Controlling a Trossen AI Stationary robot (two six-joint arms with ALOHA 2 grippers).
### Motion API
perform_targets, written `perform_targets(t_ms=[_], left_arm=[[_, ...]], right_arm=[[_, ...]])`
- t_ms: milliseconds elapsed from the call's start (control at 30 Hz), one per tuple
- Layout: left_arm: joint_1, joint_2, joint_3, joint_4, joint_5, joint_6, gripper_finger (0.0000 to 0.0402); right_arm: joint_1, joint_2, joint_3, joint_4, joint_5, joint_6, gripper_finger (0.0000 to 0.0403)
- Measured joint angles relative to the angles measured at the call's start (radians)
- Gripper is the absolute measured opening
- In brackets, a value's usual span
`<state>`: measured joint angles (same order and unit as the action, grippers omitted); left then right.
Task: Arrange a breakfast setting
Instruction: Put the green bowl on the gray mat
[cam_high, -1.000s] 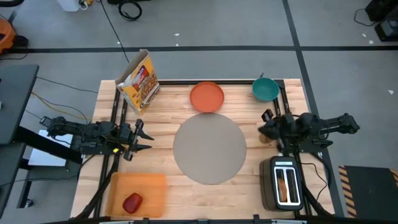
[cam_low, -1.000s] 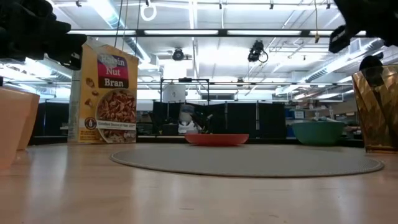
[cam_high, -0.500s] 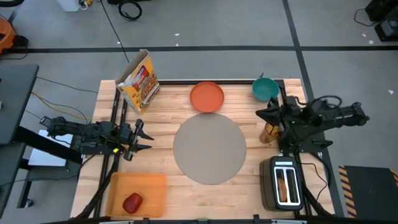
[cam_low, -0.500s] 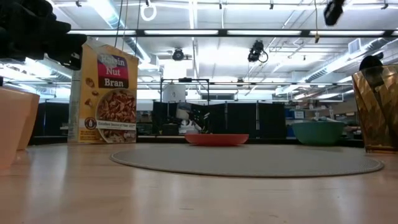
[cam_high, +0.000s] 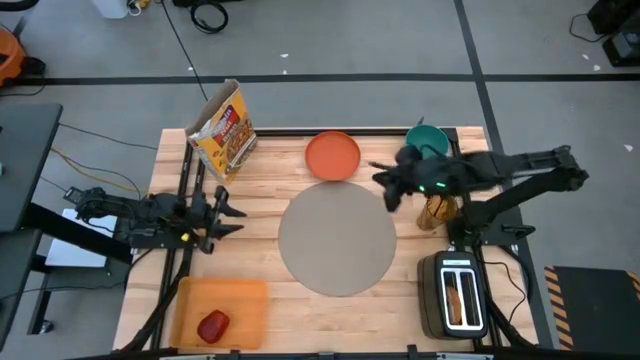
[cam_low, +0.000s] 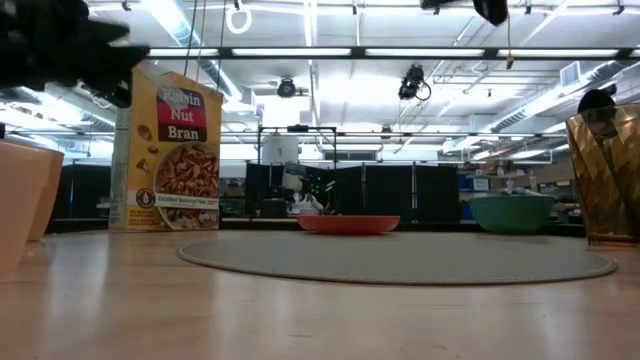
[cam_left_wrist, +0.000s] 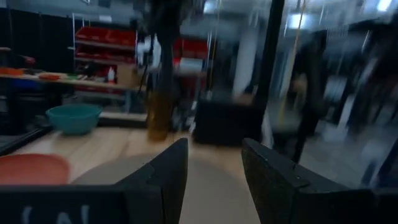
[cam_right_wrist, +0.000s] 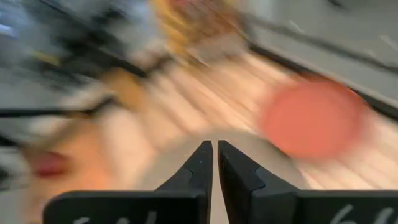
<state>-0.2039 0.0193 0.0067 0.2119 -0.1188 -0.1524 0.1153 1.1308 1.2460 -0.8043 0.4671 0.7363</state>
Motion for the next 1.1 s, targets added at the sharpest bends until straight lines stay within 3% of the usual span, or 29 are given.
perform_targets(t_ms=[167,300,467,667,933,1100], left_arm=[[0.000,0.000,0.000,0.133,0.000,-0.052,0.0160],[-0.002,0.000,0.000,0.219,0.000,-0.171,0.0160],[-0.002,0.000,0.000,0.318,-0.001,-0.415,0.0160],[-0.001,0.000,0.000,0.345,-0.018,-0.407,0.0160],[-0.001,0.000,0.000,0.397,-0.033,-0.380,0.0160],[-0.001,0.000,0.000,0.419,-0.045,-0.335,0.0160]], right_arm=[[-0.186,0.160,0.176,-0.422,-0.142,0.094,0.0075],[-0.344,0.224,0.182,-0.536,-0.129,0.019,0.0130],[-0.562,0.282,0.102,-0.515,-0.109,-0.075,0.0189],[-0.755,0.313,-0.050,-0.339,-0.124,-0.170,0.0198],[-0.840,0.382,-0.151,-0.196,-0.149,-0.269,0.0196],[-0.859,0.437,-0.172,-0.172,-0.087,-0.238,0.0196]])
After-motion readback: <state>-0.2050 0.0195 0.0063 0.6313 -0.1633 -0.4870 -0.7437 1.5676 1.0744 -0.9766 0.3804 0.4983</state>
